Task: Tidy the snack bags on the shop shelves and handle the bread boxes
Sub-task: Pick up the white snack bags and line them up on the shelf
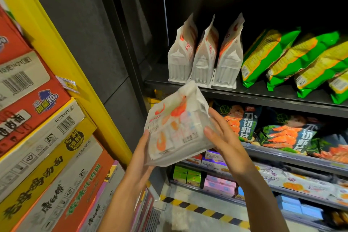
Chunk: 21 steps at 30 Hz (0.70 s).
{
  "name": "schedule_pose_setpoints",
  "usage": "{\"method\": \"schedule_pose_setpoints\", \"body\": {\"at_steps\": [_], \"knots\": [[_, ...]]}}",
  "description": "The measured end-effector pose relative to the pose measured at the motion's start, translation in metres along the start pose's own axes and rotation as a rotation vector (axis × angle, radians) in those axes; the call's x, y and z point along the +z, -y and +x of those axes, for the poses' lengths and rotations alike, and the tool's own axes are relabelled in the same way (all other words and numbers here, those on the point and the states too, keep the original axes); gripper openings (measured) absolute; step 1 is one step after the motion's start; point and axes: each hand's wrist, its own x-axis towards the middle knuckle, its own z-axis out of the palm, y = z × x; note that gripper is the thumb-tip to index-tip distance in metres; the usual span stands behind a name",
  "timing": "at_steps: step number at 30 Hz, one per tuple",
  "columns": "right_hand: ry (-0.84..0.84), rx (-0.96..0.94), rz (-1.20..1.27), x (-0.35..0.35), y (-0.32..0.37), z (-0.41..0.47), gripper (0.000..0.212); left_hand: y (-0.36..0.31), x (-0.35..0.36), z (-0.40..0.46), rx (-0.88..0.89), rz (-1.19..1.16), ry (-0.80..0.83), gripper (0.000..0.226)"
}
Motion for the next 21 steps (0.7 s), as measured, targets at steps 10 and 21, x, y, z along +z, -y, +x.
{"method": "schedule_pose_setpoints", "body": {"at_steps": [10,21], "knots": [[-0.157,0.248,0.176,-0.026,-0.015,0.004,0.053,-0.02,-0.006,-0.01,-0.008,0.219,0.194,0.061],[-0.088,0.03,0.162,-0.014,-0.009,0.012,0.042,-0.035,-0.015,-0.03,0.143,0.193,0.108,0.073]]}}
